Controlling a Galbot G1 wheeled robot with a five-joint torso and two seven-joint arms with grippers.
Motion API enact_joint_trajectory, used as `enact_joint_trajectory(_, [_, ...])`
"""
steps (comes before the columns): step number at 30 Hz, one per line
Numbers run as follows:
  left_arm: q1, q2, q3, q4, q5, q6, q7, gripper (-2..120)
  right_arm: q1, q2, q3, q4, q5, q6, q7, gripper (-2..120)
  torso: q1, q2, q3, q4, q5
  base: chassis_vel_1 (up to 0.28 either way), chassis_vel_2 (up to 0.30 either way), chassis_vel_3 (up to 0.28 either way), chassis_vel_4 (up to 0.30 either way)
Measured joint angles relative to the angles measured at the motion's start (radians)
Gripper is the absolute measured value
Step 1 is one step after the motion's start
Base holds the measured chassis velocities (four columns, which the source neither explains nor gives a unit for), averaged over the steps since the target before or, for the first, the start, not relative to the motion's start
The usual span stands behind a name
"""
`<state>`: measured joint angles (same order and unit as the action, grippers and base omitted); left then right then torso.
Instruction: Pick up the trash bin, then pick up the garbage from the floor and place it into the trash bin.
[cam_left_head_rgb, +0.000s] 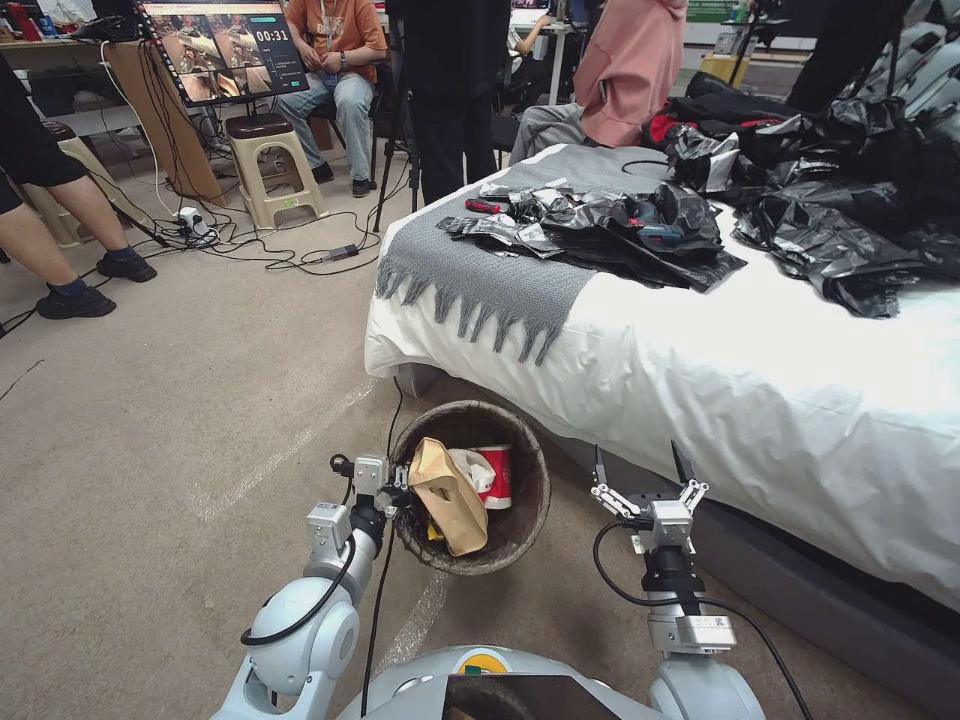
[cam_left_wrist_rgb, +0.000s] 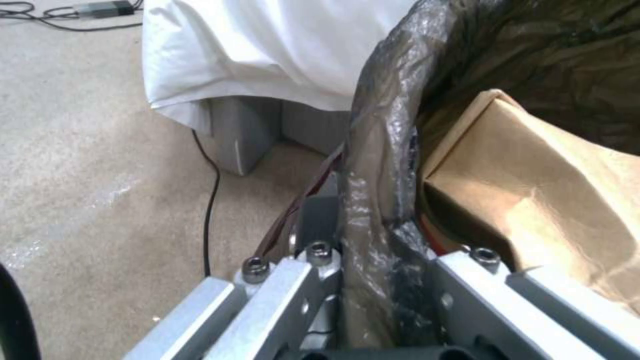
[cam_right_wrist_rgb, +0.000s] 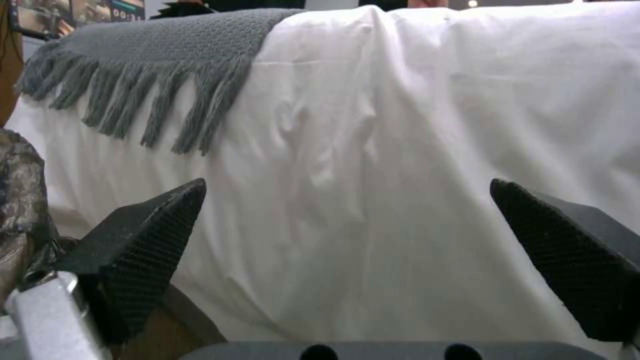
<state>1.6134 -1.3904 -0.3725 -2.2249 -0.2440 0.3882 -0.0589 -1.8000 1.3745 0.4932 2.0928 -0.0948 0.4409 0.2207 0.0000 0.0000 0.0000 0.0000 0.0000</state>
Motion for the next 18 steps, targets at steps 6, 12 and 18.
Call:
enact_joint_trajectory(6, [0.002, 0.000, 0.000, -0.001, 0.002, -0.002, 0.000, 0, 0.000, 0.000, 0.000, 0.000, 0.002, 0.000, -0.001, 100, 0.000, 0.000, 0.000, 0.0000, 0.0000, 0.000, 0.000, 0.000, 0.000])
enact_joint_trajectory(12, [0.001, -0.001, 0.001, -0.001, 0.002, -0.004, 0.000, 0, -0.001, -0.001, -0.001, 0.001, 0.004, 0.000, -0.002, 100, 0.000, 0.000, 0.000, 0.0000, 0.0000, 0.000, 0.000, 0.000, 0.000])
enact_joint_trajectory(18, [-0.002, -0.001, 0.001, -0.001, 0.001, -0.004, -0.001, 0, 0.019, 0.004, 0.010, -0.011, 0.014, 0.014, -0.029, 100, 0.000, 0.000, 0.000, 0.0000, -0.0001, 0.000, 0.000, 0.000, 0.000])
